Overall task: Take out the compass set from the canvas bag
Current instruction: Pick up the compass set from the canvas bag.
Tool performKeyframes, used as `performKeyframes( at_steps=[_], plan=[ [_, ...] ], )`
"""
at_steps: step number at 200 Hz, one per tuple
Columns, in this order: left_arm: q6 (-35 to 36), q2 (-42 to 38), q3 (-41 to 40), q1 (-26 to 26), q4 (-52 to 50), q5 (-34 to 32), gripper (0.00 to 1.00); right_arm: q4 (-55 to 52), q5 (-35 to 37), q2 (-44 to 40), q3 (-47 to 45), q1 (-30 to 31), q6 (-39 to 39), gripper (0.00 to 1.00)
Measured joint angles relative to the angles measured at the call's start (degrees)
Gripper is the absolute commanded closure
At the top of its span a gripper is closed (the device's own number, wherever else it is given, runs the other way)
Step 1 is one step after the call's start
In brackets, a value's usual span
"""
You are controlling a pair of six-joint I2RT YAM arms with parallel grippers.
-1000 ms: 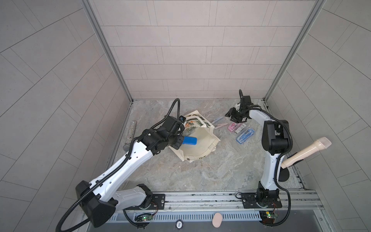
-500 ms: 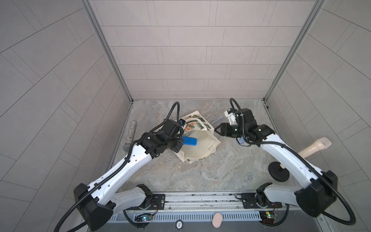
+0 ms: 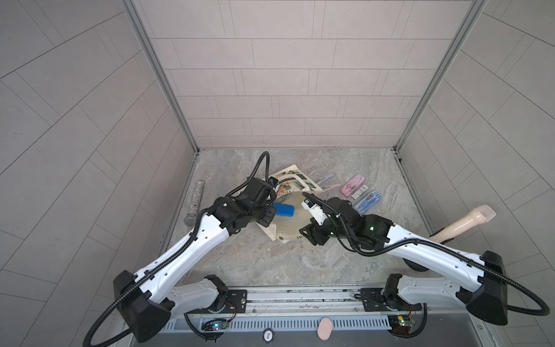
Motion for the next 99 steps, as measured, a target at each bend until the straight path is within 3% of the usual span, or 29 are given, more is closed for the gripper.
performKeyframes(
  at_steps=[51,99],
  plan=[
    [0.94,0.72,1.79,0.0,-1.51,-0.55,1.0,12.57,2.21,-1.14,-11.15,0.15,-26.97,0.24],
    [2.43,1.05,2.67,0.0,-2.62,0.13,1.0,17.31,5.49,11.8,-6.16,-0.96,-40.17,0.21]
  ],
)
